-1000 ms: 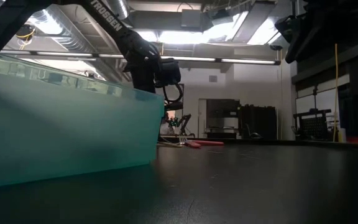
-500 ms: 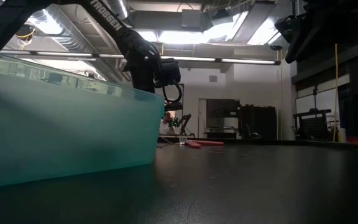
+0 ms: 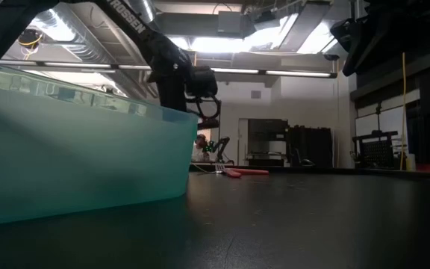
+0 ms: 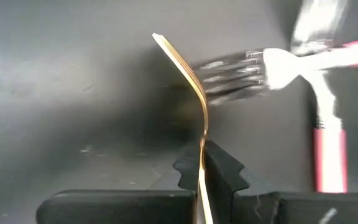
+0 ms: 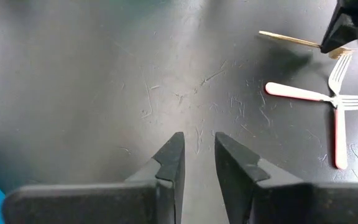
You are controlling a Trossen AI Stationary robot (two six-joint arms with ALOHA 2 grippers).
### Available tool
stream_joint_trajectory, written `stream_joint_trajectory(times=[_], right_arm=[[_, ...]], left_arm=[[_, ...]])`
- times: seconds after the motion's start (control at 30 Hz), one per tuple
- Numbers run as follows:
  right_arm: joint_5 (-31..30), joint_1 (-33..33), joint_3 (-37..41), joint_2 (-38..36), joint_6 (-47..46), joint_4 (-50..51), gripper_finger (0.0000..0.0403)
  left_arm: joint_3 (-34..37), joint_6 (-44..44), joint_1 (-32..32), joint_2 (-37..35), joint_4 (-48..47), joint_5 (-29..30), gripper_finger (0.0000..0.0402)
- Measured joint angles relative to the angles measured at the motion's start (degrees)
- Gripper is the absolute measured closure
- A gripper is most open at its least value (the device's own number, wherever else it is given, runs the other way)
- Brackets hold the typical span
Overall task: Sort silverware by color (type)
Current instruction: Put the gold fork into the green bin
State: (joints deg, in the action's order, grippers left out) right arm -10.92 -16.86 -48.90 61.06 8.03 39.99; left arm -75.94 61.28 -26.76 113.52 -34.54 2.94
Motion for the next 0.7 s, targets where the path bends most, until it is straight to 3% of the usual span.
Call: stream_joint_trajectory(times=[0.4, 0.7], right_arm=[[0.00, 0.00, 0.00, 0.02, -0.02, 0.14, 0.0327], [0.00, 0.00, 0.00, 0.02, -0.01, -0.02, 0.0327]], left_arm=[[-0.02, -9.10, 2.21, -8.20, -1.33, -6.23, 0.0397], [-0.02, -16.37, 11.71, -18.33, -0.99, -19.18, 0.0397]])
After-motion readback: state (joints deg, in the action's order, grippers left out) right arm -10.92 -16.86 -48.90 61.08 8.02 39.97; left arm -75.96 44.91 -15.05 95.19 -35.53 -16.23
